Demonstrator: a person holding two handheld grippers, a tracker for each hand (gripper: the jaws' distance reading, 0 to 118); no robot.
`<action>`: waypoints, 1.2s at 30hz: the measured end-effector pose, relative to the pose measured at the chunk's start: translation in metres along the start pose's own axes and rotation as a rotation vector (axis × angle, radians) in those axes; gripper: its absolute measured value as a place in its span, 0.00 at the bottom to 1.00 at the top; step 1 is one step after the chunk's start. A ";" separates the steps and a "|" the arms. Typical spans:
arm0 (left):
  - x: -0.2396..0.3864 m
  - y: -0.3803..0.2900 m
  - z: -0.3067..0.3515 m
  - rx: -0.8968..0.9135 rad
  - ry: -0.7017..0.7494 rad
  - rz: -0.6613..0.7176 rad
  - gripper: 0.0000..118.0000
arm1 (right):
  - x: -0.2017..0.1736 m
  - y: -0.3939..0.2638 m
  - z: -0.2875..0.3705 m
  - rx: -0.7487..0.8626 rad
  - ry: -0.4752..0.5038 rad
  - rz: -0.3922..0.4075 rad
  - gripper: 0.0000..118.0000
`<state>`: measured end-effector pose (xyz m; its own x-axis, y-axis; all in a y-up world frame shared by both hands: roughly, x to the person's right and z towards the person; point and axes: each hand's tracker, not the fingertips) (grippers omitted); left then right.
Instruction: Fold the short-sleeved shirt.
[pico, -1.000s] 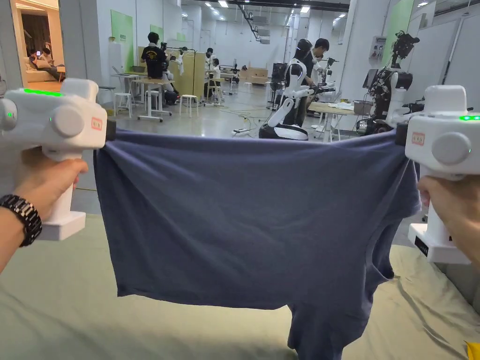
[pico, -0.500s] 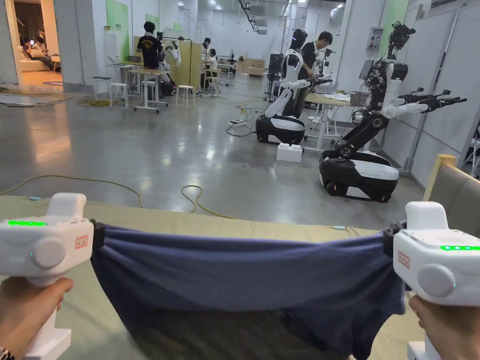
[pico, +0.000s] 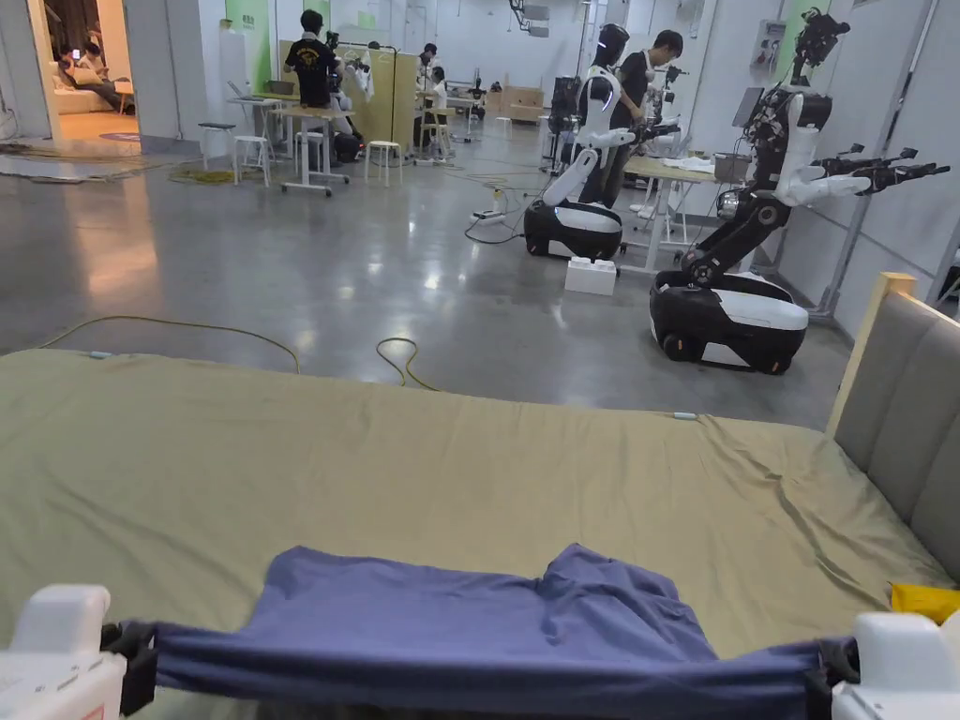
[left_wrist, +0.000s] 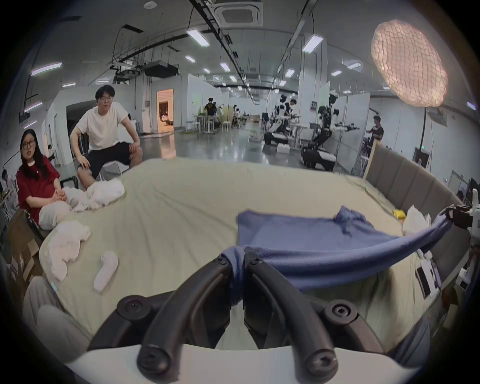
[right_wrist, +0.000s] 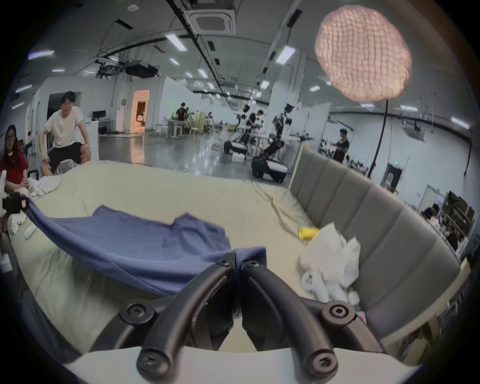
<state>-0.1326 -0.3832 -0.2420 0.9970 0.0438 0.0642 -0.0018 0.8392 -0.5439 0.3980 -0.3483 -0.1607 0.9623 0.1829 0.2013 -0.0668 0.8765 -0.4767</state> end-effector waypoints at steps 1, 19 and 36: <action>0.001 -0.012 0.005 -0.021 0.007 -0.011 0.08 | 0.001 -0.011 0.004 -0.036 0.001 -0.018 0.03; 0.004 -0.135 -0.024 -0.411 0.047 -0.177 0.08 | -0.023 -0.172 0.001 -0.483 0.030 0.034 0.03; 0.011 -0.088 -0.004 -0.144 0.013 -0.040 0.56 | -0.049 -0.108 0.017 -0.160 0.075 -0.048 0.67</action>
<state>-0.1213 -0.4589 -0.1966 0.9970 0.0038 0.0776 0.0481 0.7538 -0.6554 0.3532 -0.4446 -0.1045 0.9808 0.1031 0.1653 0.0168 0.8006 -0.5990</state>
